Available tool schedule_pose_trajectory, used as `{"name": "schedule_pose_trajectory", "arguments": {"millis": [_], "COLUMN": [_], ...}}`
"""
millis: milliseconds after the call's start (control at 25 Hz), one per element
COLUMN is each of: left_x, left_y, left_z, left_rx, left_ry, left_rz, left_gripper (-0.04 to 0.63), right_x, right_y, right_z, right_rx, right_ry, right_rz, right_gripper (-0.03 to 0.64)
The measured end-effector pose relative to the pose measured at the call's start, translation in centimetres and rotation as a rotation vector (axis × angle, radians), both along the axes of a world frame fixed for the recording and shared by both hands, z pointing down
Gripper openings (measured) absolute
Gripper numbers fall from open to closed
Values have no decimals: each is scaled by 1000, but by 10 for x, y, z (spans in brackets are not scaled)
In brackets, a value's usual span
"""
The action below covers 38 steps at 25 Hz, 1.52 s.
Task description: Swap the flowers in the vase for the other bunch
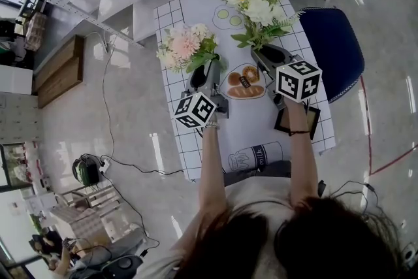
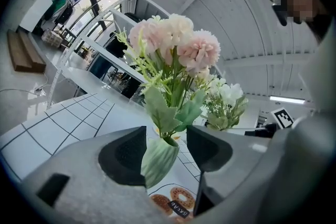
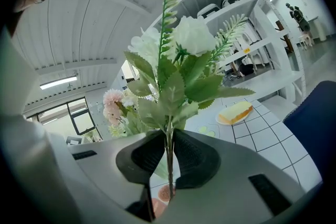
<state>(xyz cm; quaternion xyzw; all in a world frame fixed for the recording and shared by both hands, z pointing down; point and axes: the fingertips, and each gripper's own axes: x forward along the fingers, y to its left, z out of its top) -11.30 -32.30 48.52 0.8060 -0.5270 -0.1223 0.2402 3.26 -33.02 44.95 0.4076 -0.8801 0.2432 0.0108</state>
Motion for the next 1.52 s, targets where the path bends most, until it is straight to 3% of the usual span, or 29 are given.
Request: {"name": "schedule_pose_trajectory", "arguments": {"millis": [840,1520], "left_x": [9,9], "left_y": [-21,-21], "left_z": [-13,-18], "left_rx": [21,43], "left_ry": [-38,-127], "left_rz": [4,-8], "left_gripper": [227,106], "right_x": [6,10], "right_y": [-2,-4], "right_z": [19,21], "right_rx": [-61,-62], "right_ry": [-14,-16], "right_rz": [12,24], "right_gripper": [51,52]}}
